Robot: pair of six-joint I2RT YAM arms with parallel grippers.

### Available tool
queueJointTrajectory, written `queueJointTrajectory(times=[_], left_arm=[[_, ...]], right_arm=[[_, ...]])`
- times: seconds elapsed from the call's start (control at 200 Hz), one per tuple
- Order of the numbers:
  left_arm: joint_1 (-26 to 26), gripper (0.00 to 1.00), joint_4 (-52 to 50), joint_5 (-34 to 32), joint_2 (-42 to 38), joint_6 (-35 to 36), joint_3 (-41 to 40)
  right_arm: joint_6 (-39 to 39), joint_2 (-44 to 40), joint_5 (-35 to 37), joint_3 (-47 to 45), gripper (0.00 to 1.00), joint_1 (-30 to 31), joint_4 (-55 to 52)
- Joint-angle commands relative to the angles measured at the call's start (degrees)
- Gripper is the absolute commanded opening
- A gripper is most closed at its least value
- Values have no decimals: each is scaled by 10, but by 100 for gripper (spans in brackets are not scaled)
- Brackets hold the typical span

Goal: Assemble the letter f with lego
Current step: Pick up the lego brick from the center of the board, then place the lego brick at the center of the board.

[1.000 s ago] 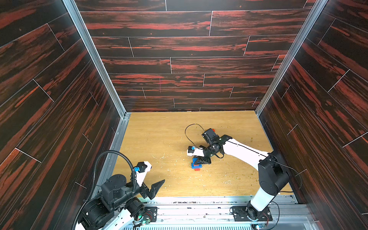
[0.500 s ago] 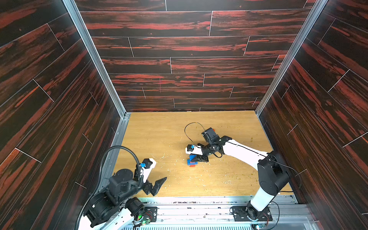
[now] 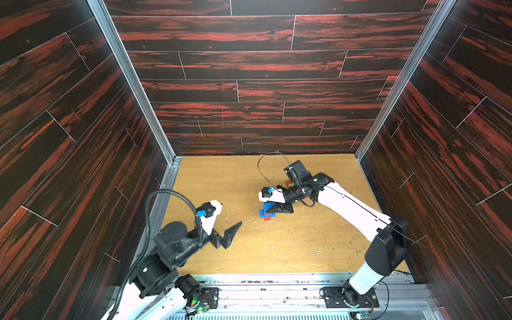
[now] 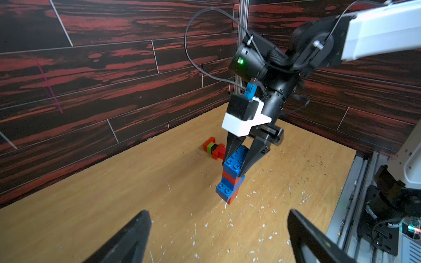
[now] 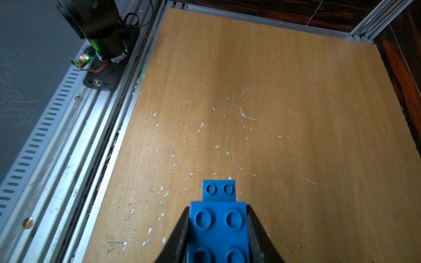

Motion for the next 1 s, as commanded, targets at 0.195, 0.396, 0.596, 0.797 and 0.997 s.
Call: queueJointTrajectory(times=[0.195,0.396,0.596,0.797,0.997], left_arm=[[0,97,206,41,91,103,-79],[0,97,308,77,120,150,-124],[0,97,386,139,139,209,-160],[10,89,374,213,162,255,-141],[49,80,440,305,216,205,-119]], right_arm=[[-6,-41,-42,83,34,-12,-137],[1,-50,-48,120,34,-15,-174],[4,-47,-59,156,34,-17,-207],[6,-47,-68,176,34,-19,-221],[5,-53,-75,171,34,-20,-219]])
